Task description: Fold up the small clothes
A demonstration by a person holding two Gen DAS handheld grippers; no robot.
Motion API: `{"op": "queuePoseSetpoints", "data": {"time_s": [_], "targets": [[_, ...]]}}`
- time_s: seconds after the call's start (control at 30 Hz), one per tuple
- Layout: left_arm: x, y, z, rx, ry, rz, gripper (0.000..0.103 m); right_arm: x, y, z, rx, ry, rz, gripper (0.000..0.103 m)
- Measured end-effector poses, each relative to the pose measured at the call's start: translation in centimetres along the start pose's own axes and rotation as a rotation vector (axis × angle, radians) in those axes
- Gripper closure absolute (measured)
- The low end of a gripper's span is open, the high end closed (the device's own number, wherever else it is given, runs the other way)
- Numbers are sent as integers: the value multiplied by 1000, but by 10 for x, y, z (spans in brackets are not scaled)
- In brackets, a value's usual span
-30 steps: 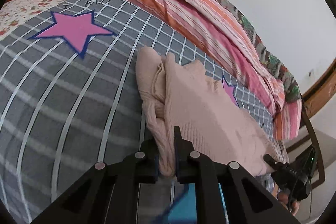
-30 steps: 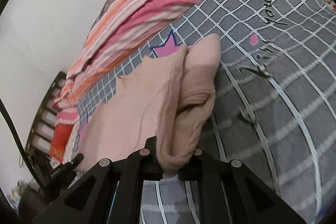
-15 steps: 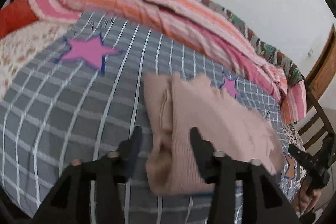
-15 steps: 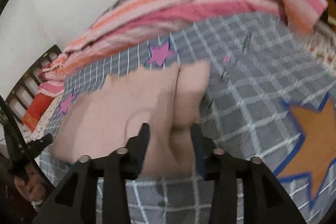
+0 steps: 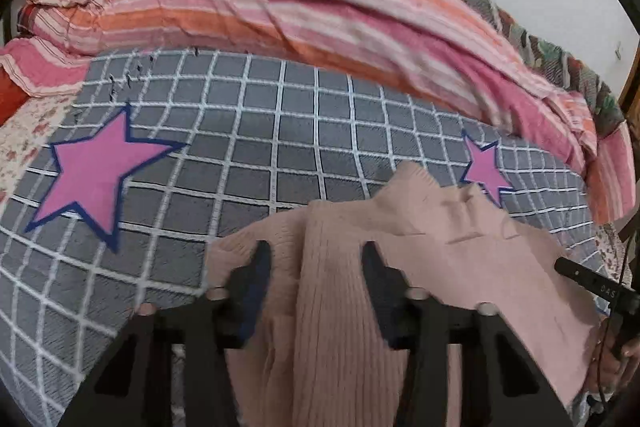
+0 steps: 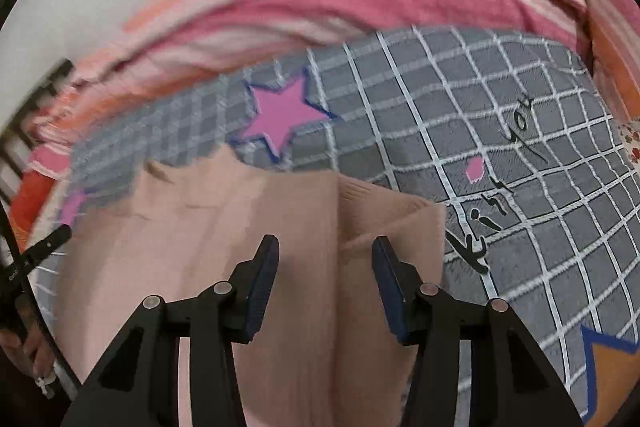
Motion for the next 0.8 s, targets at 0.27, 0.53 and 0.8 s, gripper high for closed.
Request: {"op": "queuePoseSetpoints", "data": {"time_s": [0.27,0.53,0.8], "targets": [[24,-3,-8,-60,80,-6,96,3,-6,14,-79,53,70,98],[28,-3,-4,-15,70,-37,88,6,-12,13,-26,25,-18,89],[69,20,-11,-80,112,62,38,100,9,-5,-43,170,140,59]]}}
Point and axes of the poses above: each gripper's, at about its wrist camera, not at the fingertips, and y roughly against the way its jaws point, x to its left, z to its top, the point moved 1 cm from there along -y, roughly the way its jaws point, and after that the axes turned 7 degrees about z, right-handed, at the moved point
